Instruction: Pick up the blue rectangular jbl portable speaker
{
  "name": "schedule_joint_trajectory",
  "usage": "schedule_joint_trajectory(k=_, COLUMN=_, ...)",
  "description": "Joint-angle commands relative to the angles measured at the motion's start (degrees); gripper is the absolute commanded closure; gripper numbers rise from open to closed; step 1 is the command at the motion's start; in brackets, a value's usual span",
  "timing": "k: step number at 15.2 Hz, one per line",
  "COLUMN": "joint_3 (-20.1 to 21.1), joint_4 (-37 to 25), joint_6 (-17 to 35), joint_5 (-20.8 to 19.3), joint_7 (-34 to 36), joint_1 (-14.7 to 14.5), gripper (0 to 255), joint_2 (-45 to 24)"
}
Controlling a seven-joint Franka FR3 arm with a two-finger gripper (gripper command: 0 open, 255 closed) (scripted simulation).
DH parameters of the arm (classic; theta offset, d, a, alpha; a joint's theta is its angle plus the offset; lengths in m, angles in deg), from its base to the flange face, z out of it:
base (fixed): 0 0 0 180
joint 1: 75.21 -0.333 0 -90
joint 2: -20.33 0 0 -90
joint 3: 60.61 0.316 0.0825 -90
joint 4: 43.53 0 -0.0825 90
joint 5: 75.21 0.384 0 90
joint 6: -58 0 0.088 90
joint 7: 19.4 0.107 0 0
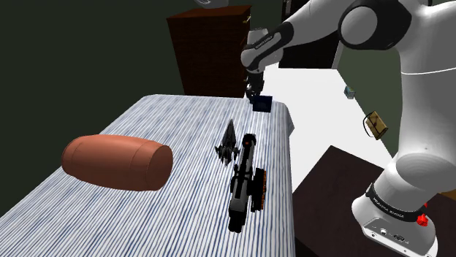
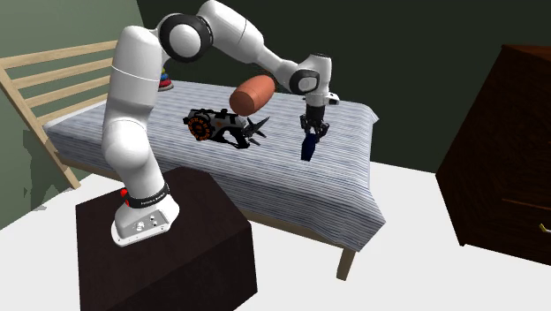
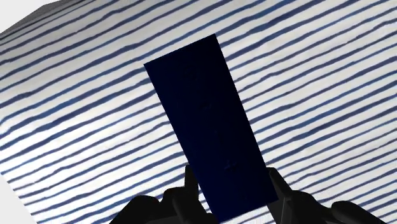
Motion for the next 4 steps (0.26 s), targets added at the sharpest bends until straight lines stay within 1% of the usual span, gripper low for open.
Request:
schedule_joint_trajectory(k=1, joint_3=-0.06, joint_4=-0.44, joint_6=-1.25, joint_5=-0.14, joint_7=0.14, joint_1=-0.08, gripper=255, joint_2=0.81)
schedule_joint_trajectory(k=4, joint_3=-0.09, joint_4=-0.75, joint_6=-1.96, joint_5=-0.21, joint_7=0.19, joint_1=-0.10, gripper=255, joint_2=1.22)
